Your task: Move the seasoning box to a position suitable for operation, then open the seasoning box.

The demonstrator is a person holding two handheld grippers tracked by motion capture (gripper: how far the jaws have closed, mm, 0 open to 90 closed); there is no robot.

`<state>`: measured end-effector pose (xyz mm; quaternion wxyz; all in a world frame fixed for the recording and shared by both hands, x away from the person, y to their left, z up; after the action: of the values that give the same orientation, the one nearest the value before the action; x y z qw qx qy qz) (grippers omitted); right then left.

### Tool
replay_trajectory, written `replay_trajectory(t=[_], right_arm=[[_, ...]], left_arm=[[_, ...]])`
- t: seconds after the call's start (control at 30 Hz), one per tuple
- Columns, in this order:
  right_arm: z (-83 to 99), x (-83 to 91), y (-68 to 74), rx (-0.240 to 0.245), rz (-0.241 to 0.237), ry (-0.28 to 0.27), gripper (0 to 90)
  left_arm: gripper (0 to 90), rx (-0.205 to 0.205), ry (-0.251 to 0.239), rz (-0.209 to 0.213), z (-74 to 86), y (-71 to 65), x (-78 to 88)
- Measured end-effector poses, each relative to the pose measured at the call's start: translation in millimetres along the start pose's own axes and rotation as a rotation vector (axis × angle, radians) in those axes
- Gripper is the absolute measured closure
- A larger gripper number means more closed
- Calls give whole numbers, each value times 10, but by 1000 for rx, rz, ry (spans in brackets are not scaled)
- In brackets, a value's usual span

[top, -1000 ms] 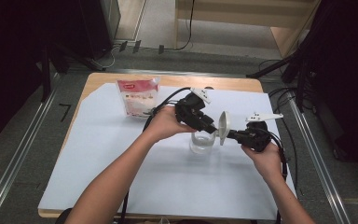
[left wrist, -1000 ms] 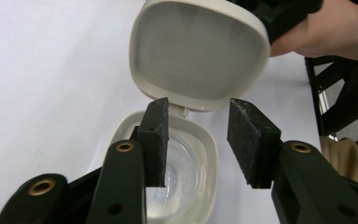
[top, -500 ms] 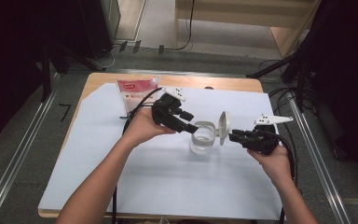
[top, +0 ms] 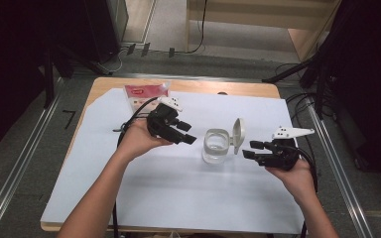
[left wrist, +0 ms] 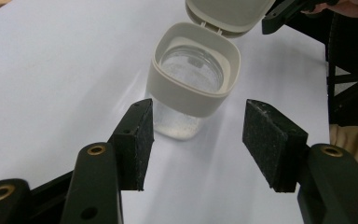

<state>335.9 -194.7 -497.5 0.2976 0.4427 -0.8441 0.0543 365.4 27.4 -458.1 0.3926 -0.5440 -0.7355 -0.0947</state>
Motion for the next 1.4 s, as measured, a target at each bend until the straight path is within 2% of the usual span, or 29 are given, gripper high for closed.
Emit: replay_trajectory(t=[0.17, 0.37, 0.57, 0.63, 0.77, 0.83, 0.9, 0.93, 1.0, 1.1, 1.13, 1.23, 1.33, 1.4], right_arm=[[97, 68, 69, -3, 0, 13, 461], [122, 79, 76, -1, -12, 8, 445], [122, 34, 65, 7, -13, 12, 420], [124, 15, 51, 13, -12, 15, 413], [129, -5, 43, 9, -12, 27, 413], [124, -17, 39, 19, -13, 27, 413], [125, -19, 36, 25, -11, 30, 413], [124, -20, 27, 40, -9, 34, 412], [122, -20, 27, 43, -13, 33, 410], [123, -17, 17, 43, -16, 33, 407], [125, -17, 13, 38, -17, 34, 405], [131, -21, 8, 36, -20, 36, 395], [131, -31, 20, 33, -23, 36, 386], [126, -46, 43, 44, -33, 36, 375]], left_arm=[[456, 14, 0, -19, 72, 19, 134], [463, 16, -13, -36, 119, 34, 274], [456, 54, -12, -50, 213, 97, 422], [455, 69, -27, -60, 234, 129, 500], [455, 79, -34, -66, 272, 166, 559], [453, 89, -26, -91, 327, 210, 597], [454, 93, -26, -95, 344, 229, 614], [454, 96, -25, -107, 385, 280, 653], [457, 102, -28, -129, 426, 339, 708], [460, 108, -31, -138, 468, 385, 764], [463, 125, -31, -150, 505, 429, 818], [464, 137, -40, -176, 541, 492, 905], [460, 150, -48, -184, 568, 529, 964], [452, 168, -49, -209, 625, 592, 1033]])
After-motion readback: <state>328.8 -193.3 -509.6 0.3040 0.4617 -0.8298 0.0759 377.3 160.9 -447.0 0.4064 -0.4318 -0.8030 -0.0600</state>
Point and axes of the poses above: each handheld gripper's, and its own axes: x roughly backward along the jaws, z roughly out of its underside, y roughly to its left, the point moved 10 cm from there along -x, roughly forward along the jaws, and after that the axes turned 5 degrees about x, right-handed, at the moved point
